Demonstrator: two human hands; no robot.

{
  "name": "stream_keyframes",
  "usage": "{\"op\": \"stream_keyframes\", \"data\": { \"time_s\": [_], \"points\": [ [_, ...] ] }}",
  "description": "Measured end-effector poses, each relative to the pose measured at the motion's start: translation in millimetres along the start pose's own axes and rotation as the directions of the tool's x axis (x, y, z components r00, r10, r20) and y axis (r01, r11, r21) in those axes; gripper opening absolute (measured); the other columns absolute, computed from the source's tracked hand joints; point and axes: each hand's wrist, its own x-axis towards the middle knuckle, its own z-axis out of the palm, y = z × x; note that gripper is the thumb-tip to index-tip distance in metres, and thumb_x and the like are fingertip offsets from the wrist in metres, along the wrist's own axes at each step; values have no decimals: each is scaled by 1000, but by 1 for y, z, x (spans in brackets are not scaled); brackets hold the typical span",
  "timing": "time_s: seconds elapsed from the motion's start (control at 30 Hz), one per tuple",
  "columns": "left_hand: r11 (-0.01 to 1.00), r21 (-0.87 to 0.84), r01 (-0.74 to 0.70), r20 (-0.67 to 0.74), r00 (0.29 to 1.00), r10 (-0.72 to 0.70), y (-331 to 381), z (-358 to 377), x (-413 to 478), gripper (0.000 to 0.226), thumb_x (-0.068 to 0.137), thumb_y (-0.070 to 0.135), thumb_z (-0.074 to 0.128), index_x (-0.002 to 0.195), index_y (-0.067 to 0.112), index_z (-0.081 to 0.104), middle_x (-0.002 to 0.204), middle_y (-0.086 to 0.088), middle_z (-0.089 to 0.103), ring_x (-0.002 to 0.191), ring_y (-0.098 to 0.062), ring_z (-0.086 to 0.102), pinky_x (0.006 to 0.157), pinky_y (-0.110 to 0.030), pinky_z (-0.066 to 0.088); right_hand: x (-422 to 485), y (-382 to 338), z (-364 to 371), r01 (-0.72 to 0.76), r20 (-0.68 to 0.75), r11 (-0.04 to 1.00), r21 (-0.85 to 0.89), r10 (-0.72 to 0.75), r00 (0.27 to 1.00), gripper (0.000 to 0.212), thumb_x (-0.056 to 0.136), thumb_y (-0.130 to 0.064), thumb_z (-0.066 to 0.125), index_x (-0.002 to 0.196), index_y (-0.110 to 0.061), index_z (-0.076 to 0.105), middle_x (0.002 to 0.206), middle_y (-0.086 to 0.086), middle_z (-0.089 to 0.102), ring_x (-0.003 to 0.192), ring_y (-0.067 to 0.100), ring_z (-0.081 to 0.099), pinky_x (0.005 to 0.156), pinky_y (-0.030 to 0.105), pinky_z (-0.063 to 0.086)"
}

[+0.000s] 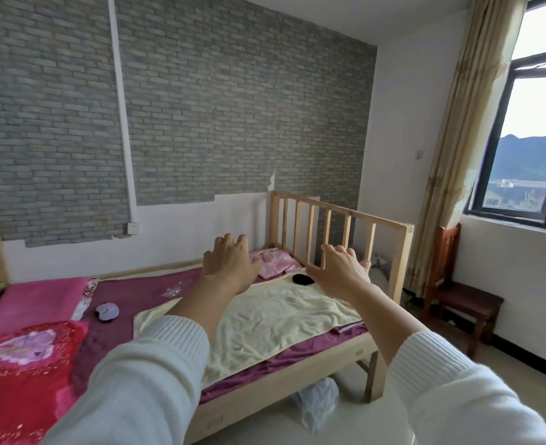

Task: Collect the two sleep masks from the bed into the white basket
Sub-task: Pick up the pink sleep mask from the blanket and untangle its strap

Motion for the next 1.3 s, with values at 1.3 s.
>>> {"op": "stream_keyframes", "data": {
  "time_s": [1.3],
  "points": [
    [983, -102, 151, 483, 872, -84, 56, 680, 694, 49, 89, 40, 45, 131, 15, 42, 140, -5, 43, 128, -27, 38, 98, -45, 41, 726, 341, 519, -130, 479, 979, -155, 190, 857, 62, 85, -53, 47, 137, -19, 42, 140, 5, 49, 129, 27, 40, 108, 58, 29]
  ]
}}
